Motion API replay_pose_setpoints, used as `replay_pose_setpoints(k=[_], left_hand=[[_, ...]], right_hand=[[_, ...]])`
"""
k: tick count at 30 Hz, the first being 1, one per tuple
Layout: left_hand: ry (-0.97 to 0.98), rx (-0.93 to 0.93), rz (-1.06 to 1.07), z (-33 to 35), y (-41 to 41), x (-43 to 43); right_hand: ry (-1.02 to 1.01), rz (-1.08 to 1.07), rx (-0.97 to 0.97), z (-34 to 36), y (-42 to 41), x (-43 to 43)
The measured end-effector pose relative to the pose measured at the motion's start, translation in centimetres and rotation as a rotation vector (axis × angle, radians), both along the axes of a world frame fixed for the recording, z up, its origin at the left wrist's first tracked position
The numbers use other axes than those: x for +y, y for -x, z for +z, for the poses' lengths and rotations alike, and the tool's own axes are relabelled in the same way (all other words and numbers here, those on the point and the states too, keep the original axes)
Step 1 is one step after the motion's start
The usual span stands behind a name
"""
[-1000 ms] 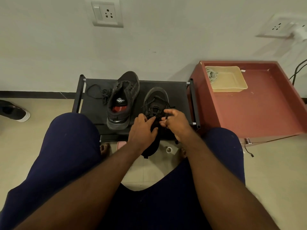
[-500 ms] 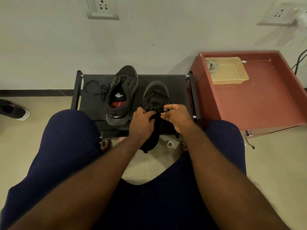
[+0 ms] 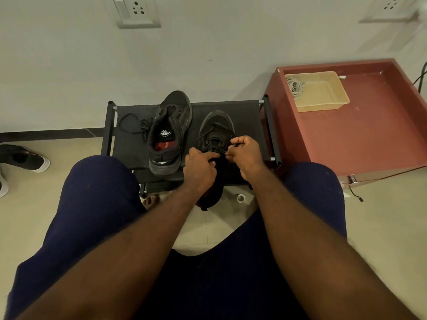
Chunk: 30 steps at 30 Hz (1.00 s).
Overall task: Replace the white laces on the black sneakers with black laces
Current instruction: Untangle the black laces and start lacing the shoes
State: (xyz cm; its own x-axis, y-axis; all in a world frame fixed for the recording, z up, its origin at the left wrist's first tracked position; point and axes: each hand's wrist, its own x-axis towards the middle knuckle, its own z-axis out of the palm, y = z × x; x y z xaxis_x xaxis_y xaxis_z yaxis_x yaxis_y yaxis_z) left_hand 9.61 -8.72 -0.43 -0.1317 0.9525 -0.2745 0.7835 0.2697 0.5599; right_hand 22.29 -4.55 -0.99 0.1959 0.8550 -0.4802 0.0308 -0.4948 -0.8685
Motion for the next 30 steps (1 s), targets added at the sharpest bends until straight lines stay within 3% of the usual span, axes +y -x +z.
replay_pose_setpoints(k=[10,20,30], left_hand=[[0.015,0.011,-0.019,0.04,0.13,0.00],[0.011,0.024,-0.045,0.01,0.44,-0.01],[0.009,0.010,-0.031,-0.56,0.55,0.17]], right_hand=[[-0.035,0.166,-0.153,-0.13,-0.17,0.42],[-0.029,0.138,-0.130,-0.01,0.02,0.77],[0.022,0.244,-0.087,0.65,-0.58,0.95]])
